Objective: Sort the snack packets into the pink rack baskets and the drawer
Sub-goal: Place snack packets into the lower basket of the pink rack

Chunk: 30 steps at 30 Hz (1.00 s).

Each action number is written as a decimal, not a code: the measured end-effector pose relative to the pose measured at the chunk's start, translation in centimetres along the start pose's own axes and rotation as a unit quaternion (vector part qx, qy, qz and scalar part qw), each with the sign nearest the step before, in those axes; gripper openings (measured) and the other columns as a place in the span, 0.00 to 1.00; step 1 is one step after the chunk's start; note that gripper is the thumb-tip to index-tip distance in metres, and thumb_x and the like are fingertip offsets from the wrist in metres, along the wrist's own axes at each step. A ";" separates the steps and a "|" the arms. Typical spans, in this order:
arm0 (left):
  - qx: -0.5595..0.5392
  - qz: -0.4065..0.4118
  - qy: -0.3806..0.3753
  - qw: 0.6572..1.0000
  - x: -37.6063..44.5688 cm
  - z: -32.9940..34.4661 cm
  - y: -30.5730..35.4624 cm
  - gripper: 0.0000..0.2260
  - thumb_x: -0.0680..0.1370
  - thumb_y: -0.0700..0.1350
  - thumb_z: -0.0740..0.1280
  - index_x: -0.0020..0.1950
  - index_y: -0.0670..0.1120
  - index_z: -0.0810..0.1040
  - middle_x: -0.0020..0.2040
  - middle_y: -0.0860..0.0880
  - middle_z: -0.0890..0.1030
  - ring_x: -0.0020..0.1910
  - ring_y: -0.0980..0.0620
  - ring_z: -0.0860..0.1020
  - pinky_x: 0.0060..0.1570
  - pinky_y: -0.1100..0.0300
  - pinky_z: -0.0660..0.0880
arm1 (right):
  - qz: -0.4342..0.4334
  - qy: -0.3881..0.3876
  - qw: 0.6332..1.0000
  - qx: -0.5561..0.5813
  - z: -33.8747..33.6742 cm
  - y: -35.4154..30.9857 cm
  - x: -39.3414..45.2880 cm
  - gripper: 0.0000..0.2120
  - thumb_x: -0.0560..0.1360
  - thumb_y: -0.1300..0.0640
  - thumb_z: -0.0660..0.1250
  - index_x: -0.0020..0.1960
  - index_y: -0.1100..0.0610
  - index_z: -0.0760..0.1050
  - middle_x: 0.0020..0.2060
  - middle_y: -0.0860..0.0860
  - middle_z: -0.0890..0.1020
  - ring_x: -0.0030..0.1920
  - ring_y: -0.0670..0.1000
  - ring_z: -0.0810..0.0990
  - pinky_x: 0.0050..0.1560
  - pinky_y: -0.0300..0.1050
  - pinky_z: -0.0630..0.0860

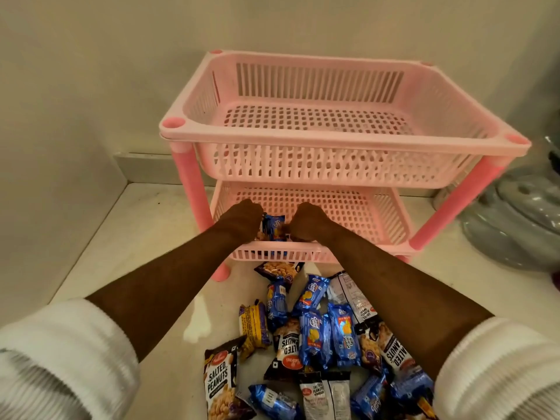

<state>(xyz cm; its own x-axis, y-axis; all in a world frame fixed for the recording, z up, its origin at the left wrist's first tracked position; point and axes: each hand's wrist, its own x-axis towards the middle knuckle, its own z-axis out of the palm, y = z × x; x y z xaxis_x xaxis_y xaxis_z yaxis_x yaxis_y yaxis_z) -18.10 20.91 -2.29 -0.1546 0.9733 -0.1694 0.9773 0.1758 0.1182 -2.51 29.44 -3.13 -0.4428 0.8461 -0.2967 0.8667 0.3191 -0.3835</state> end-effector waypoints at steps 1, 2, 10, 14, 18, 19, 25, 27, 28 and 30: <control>0.004 0.002 0.006 1.000 -0.4 -0.2 0.1 0.17 0.78 0.42 0.65 0.67 0.42 0.71 0.66 0.42 0.71 0.65 0.44 0.72 0.65 0.57 0.68 | -0.007 0.010 1.000 0.012 -0.4 0.2 -0.7 0.24 0.73 0.39 0.73 0.40 0.58 0.71 0.32 0.50 0.75 0.35 0.51 0.77 0.30 0.42 0.68; 0.005 0.002 0.013 1.000 -0.9 -0.5 0.4 0.17 0.78 0.42 0.65 0.67 0.43 0.71 0.66 0.42 0.71 0.65 0.44 0.72 0.65 0.56 0.68 | -0.016 0.018 0.999 0.038 -0.9 0.5 -1.4 0.22 0.74 0.41 0.73 0.39 0.60 0.76 0.34 0.51 0.80 0.39 0.53 0.80 0.34 0.43 0.74; -0.107 0.057 0.227 0.966 -9.7 -0.4 7.8 0.04 0.76 0.44 0.66 0.50 0.47 0.78 0.48 0.48 0.78 0.48 0.49 0.76 0.46 0.52 0.78 | -0.174 0.259 0.927 0.210 -2.3 6.0 -12.5 0.04 0.76 0.51 0.72 0.45 0.50 0.82 0.35 0.45 0.83 0.37 0.43 0.82 0.40 0.44 0.79; -0.208 0.047 0.141 0.967 -13.6 3.4 11.3 0.06 0.77 0.52 0.65 0.47 0.50 0.77 0.42 0.51 0.80 0.39 0.54 0.78 0.39 0.55 0.78 | -0.115 0.308 0.932 0.152 0.6 11.1 -16.7 0.08 0.75 0.46 0.69 0.44 0.49 0.81 0.30 0.40 0.79 0.33 0.40 0.78 0.32 0.40 0.71; -0.186 0.017 0.029 0.982 -15.3 8.2 13.0 0.21 0.77 0.58 0.66 0.62 0.45 0.72 0.50 0.46 0.78 0.47 0.48 0.77 0.44 0.54 0.76 | 0.003 0.243 0.969 0.049 3.8 15.0 -18.5 0.13 0.75 0.42 0.69 0.49 0.50 0.82 0.43 0.46 0.83 0.43 0.49 0.83 0.41 0.45 0.79; -0.178 0.004 0.016 0.984 -15.5 9.1 13.3 0.22 0.76 0.60 0.66 0.62 0.46 0.71 0.55 0.45 0.76 0.52 0.46 0.77 0.48 0.53 0.76 | 0.020 0.221 0.975 0.031 4.4 15.5 -18.5 0.17 0.75 0.40 0.69 0.52 0.52 0.82 0.47 0.50 0.82 0.46 0.52 0.83 0.43 0.46 0.79; -0.172 -0.054 0.003 0.984 -15.7 10.7 14.5 0.27 0.72 0.60 0.71 0.65 0.49 0.68 0.65 0.44 0.68 0.57 0.44 0.76 0.53 0.54 0.75 | 0.046 0.153 0.987 0.005 5.4 15.8 -17.8 0.21 0.73 0.35 0.69 0.46 0.54 0.77 0.38 0.50 0.78 0.46 0.56 0.82 0.39 0.43 0.70; -0.180 -0.066 -0.012 0.981 -15.9 10.6 14.7 0.27 0.71 0.58 0.72 0.63 0.48 0.68 0.62 0.44 0.70 0.54 0.46 0.77 0.48 0.56 0.74 | 0.045 0.139 0.989 0.028 5.2 15.9 -17.8 0.18 0.73 0.39 0.71 0.40 0.53 0.74 0.33 0.48 0.76 0.41 0.55 0.82 0.36 0.43 0.68; -0.186 -0.071 -0.016 0.980 -16.0 10.5 14.7 0.26 0.71 0.57 0.73 0.62 0.48 0.69 0.61 0.44 0.71 0.52 0.47 0.77 0.46 0.57 0.73 | 0.046 0.133 0.989 0.046 5.0 16.0 -17.8 0.17 0.73 0.41 0.72 0.38 0.54 0.74 0.32 0.47 0.77 0.39 0.54 0.81 0.35 0.42 0.68; -0.198 -0.080 -0.014 0.977 -16.1 10.2 14.8 0.23 0.71 0.56 0.72 0.60 0.48 0.69 0.58 0.45 0.74 0.47 0.50 0.74 0.45 0.58 0.69 | 0.051 0.127 0.985 0.103 4.5 16.0 -18.0 0.14 0.72 0.46 0.73 0.35 0.53 0.75 0.30 0.47 0.78 0.37 0.53 0.81 0.32 0.41 0.67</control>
<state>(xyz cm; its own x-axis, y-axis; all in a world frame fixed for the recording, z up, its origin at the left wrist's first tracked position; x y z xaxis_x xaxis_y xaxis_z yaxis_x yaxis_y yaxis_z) 0.34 6.30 -7.83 -0.2916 0.9253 -0.2426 0.8076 0.3740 0.4560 18.31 17.44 -7.87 -0.2620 0.9570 -0.1244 0.8271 0.1563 -0.5399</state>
